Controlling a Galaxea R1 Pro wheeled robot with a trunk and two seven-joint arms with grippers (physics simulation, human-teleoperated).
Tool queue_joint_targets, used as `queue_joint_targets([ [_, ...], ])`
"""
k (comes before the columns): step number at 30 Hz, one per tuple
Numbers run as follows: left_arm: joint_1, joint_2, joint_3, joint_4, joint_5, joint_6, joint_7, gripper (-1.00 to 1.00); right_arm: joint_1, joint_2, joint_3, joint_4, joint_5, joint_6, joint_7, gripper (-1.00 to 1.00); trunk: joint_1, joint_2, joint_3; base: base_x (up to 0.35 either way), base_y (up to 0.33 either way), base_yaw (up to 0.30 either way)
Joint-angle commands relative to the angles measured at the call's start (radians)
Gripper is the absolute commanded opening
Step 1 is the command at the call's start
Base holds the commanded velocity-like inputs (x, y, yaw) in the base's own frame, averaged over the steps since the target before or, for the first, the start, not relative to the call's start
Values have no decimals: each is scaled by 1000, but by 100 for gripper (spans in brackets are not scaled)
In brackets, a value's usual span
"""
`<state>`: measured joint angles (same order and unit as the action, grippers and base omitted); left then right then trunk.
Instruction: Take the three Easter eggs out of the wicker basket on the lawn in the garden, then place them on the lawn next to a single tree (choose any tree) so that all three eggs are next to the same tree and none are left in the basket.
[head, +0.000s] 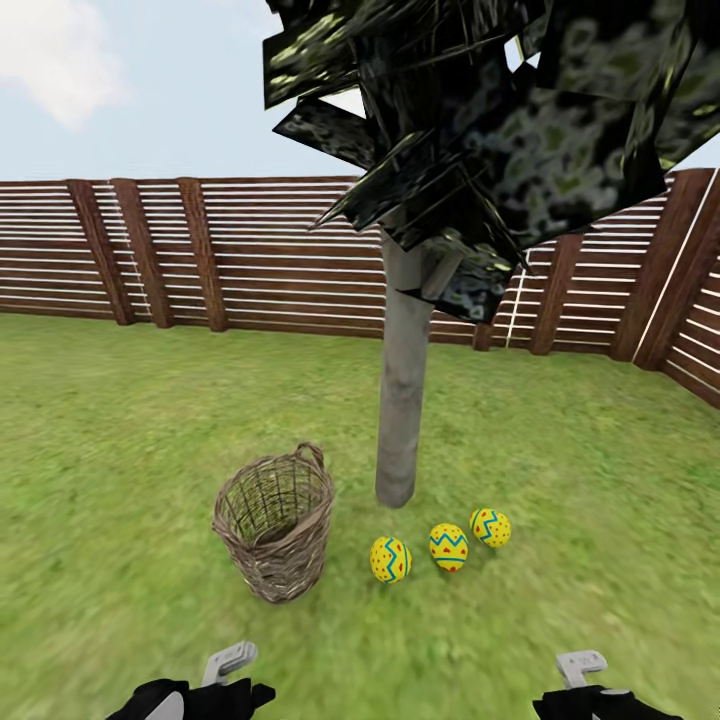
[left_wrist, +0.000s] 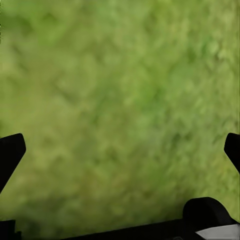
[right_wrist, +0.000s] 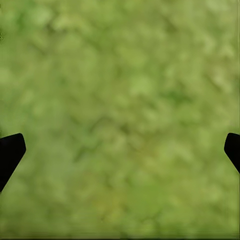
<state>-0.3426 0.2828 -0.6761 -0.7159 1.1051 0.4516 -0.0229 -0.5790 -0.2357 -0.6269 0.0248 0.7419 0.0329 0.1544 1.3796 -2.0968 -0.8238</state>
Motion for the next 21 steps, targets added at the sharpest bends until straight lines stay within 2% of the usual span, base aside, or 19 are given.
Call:
queue_joint_targets([
  [1,-1,1,-3,0,2,1,-1,100,-1,-1,-8,1,7,2,2,100,-4,7,1,0,0,0],
  [7,-1,1,-3,17,2,-1,2,100,12,1,-8,4,8,2,-4,100,-27,49,10,0,0,0],
  [13,-1,0,-3,48,1,-1,3,100,54,34,-8,4,10,0,-5,100,-50,91,19,0,0,0],
  [16,-1,-1,-3,51,1,-1,3,100,62,40,-8,2,11,-3,-14,100,-62,112,24,0,0,0],
  [21,-1,-1,-3,73,1,-1,4,100,65,42,-8,0,11,-64,-106,100,-81,147,31,0,0,0],
])
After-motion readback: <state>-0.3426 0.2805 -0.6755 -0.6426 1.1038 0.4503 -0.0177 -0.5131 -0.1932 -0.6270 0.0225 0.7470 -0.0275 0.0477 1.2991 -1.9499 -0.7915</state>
